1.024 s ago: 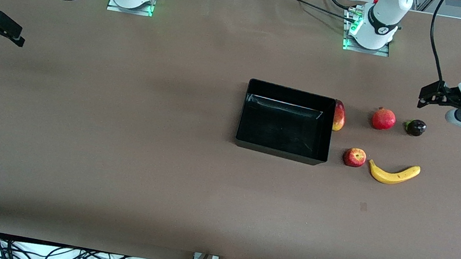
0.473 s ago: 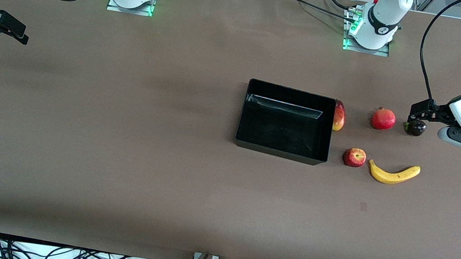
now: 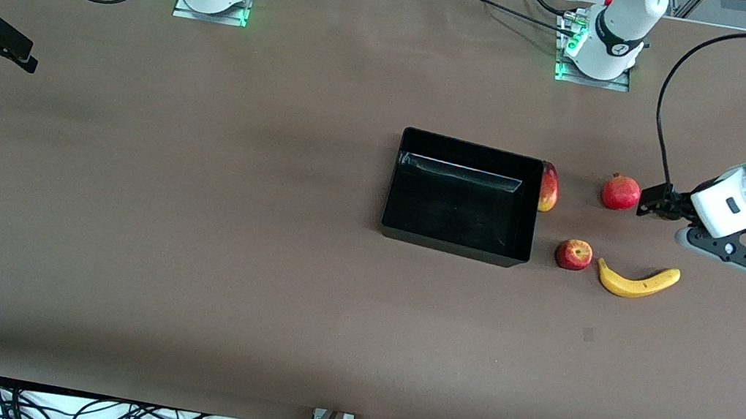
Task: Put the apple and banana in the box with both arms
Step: 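Move the left gripper down over the small red apple beside the banana, then close the left gripper on the red apple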
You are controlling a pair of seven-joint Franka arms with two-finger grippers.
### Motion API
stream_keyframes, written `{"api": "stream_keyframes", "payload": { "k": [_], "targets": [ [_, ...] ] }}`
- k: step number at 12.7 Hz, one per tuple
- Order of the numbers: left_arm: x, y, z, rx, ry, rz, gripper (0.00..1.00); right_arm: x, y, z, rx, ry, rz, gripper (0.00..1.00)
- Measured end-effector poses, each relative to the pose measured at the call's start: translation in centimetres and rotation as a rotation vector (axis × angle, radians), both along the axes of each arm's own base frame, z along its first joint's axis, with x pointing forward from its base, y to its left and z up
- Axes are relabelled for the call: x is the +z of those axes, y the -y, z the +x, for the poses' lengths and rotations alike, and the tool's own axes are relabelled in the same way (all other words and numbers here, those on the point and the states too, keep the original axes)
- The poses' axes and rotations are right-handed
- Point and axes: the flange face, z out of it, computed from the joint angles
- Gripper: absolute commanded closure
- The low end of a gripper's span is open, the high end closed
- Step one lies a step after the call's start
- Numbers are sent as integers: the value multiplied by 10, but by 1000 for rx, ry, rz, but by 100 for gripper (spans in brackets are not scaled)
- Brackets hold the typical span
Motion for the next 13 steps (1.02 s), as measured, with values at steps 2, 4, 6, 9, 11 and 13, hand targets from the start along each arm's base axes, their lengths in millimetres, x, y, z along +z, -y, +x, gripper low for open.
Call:
{"api": "stream_keyframes", "payload": {
  "k": [2, 4, 6, 9, 11, 13],
  "targets": [
    [-32, 0, 3, 4, 38, 0, 0, 1, 0, 0, 0, 2, 0, 0],
    [-68, 2, 3, 5, 67, 0, 0, 1, 0, 0, 0, 3, 0, 0],
    [-105, 7, 0, 0, 76, -1, 0, 1, 0, 0, 0, 3, 0, 0],
    [-138, 26, 0, -37, 71, 2, 0, 2, 0, 0, 1, 3, 0, 0],
    [-163, 38, 0, -79, 60, 20, 0, 2, 0, 0, 1, 4, 0, 0],
    [-185, 42, -2, -96, 35, 26, 0, 2, -1, 0, 1, 4, 0, 0]
  ]
}}
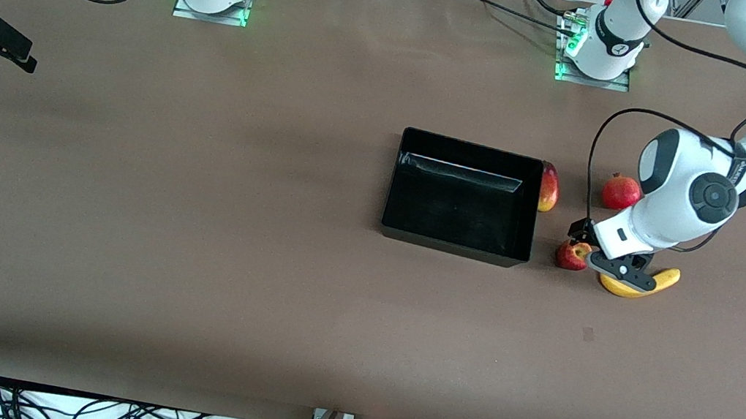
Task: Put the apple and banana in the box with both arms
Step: 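Close the left gripper on the red apple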
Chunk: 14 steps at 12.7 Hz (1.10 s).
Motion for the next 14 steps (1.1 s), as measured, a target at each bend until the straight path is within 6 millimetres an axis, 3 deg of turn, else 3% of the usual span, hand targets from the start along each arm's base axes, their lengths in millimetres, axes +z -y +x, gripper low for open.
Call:
{"api": "stream_keyframes", "payload": {
  "k": [8, 10, 11, 14],
  "targets": [
    [-53, 9, -2, -14, -15, -7, 0, 0, -2, 0, 4, 0, 0, 0],
    [-56, 9, -3, -15, -19, -7, 91, 0, -2, 0, 4, 1, 0, 0],
    [-56, 9, -3, -18, -19, -7, 100, 0, -2, 0, 3, 1, 0, 0],
    [-54, 9, -1, -27, -14, -5, 100, 0, 4, -2, -7, -11, 1, 0]
  ]
}}
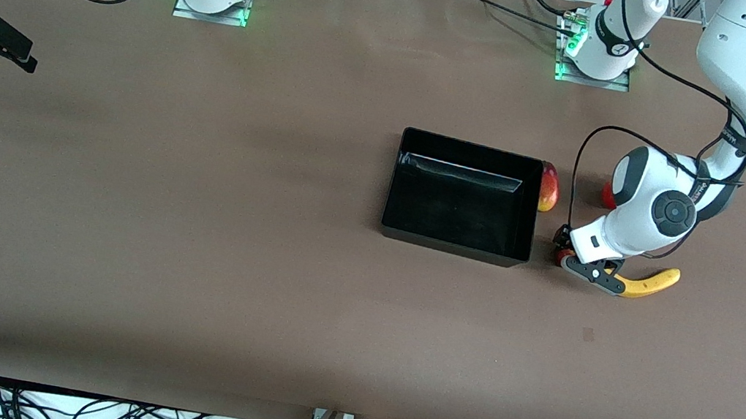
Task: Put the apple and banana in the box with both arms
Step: 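Close the left gripper on the red apple, then carry the red apple with the left gripper into the black box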
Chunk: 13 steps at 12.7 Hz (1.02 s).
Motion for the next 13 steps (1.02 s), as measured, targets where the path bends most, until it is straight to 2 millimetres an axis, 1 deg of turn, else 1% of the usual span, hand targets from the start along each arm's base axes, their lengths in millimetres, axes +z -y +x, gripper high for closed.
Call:
{"api": "stream_keyframes", "payload": {
  "k": [1, 2, 3, 4, 5, 6, 7, 8, 9, 10, 11, 12, 13],
  "targets": [
    [6, 0, 3, -11, 12, 1, 100, -1, 3, -2, -6, -13, 1, 0],
    [17, 1, 7, -24, 29, 2, 100, -2, 5, -3, -10, -25, 2, 0],
    [36, 5, 11, -36, 43, 5, 100, -2, 6, -4, -11, -32, 2, 0],
    [61, 14, 13, -53, 57, 7, 100, -3, 6, -4, -11, -35, 3, 0],
    [88, 28, 11, -78, 68, 9, 100, -3, 6, -5, -11, -36, 3, 0],
    [114, 47, 5, -102, 77, 10, 100, -3, 6, -5, -11, -36, 3, 0],
    [135, 71, -3, -104, 79, 8, 100, -3, 6, -5, -11, -36, 3, 0],
    [148, 96, -15, -76, 64, -2, 100, -3, 6, -5, -11, -36, 3, 0],
    [156, 124, -26, -35, 50, -14, 100, -3, 6, -5, -11, -36, 3, 0],
    [157, 151, -37, 6, 42, -20, 100, -3, 6, -5, -11, -37, 3, 0],
    [153, 176, -48, 39, 30, -20, 100, -3, 5, -5, -11, -37, 3, 0],
    [144, 200, -60, 59, 13, -17, 100, -3, 5, -5, -11, -37, 3, 0],
    [132, 220, -68, 73, 4, -17, 100, -3, 5, -5, -11, -37, 3, 0]
  ]
}}
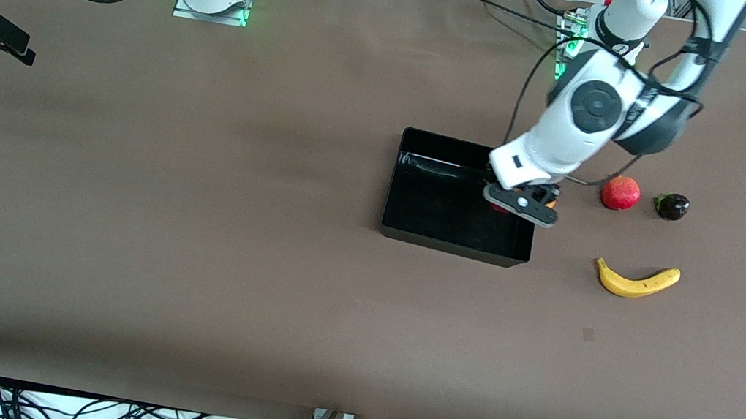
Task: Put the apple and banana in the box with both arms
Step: 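Carry the red apple with the left gripper into the black box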
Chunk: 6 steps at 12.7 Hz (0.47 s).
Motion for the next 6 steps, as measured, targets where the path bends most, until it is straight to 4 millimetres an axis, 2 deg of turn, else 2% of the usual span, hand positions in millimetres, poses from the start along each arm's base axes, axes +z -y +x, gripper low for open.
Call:
{"api": "stream_keyframes", "payload": {
  "k": [4, 6],
  "targets": [
    [-50, 76, -22, 88, -40, -3, 100, 0, 0, 0, 0, 0, 0, 0],
    [-77, 101, -27, 100, -45, -25, 100, 0, -1, 0, 2, 0, 1, 0]
  ]
}}
